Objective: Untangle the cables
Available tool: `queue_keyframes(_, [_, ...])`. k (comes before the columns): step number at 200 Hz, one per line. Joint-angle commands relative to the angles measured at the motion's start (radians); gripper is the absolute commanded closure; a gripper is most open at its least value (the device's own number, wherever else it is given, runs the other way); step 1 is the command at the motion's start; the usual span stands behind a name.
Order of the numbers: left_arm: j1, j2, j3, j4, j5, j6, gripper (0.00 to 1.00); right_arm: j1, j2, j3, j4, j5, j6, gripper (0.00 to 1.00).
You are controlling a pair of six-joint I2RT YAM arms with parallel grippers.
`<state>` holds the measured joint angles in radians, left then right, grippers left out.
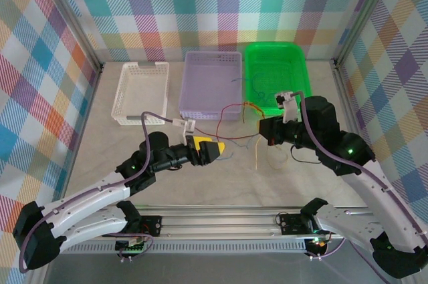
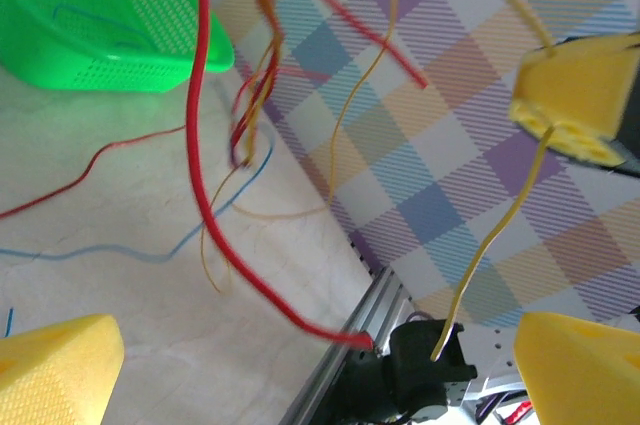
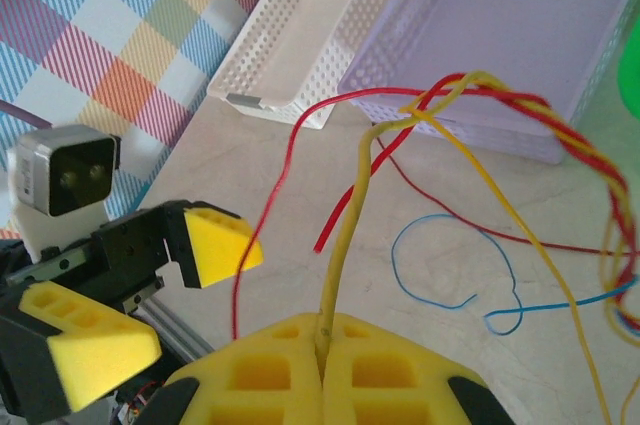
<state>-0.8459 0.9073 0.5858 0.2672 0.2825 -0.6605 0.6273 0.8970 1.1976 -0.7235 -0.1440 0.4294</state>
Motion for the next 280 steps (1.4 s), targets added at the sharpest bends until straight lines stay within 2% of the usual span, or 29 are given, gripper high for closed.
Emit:
queue_keyframes(1, [-0.013, -0.003, 0.011, 0.032, -0.036, 0.028, 0.0, -0.003, -0.012, -0.017, 0.045, -0.053, 0.01, 1.0])
queue_keyframes(42, [-0.01, 0.004, 0.037, 0.009, -0.093, 0.048, 0.0, -0.003, -0.004, -0.046, 0.063, -0.112, 0.017, 1.0])
queue_keyframes(94, [-0.009, 0.055, 0.068, -0.001, -0.1, 0.051, 0.0, -0.002, -0.005, -0.078, 0.093, -0.168, 0.029, 1.0])
queue_keyframes(132, [-0.006, 0.093, 0.087, 0.02, -0.076, 0.05, 0.13, -0.001, -0.012, -0.087, 0.101, -0.185, 0.032, 1.0])
queue_keyframes(163, [-0.005, 0.117, 0.093, 0.026, -0.066, 0.049, 0.19, 0.0, -0.018, -0.089, 0.107, -0.201, 0.036, 1.0])
queue_keyframes(182, [-0.005, 0.12, 0.092, 0.022, -0.068, 0.049, 0.3, 0.0, -0.024, -0.093, 0.112, -0.201, 0.039, 1.0])
queue_keyframes(201, [-0.001, 0.114, 0.097, 0.012, -0.068, 0.049, 0.47, 0.0, -0.031, -0.095, 0.105, -0.182, 0.037, 1.0])
queue_keyframes(251, [0.005, 0.066, 0.106, -0.061, -0.103, 0.057, 1.0, -0.001, -0.036, -0.108, 0.089, -0.141, 0.029, 1.0])
queue_keyframes(280, [0.011, 0.019, 0.118, -0.14, -0.155, 0.064, 1.0, -0.001, -0.043, -0.121, 0.067, -0.071, 0.023, 1.0])
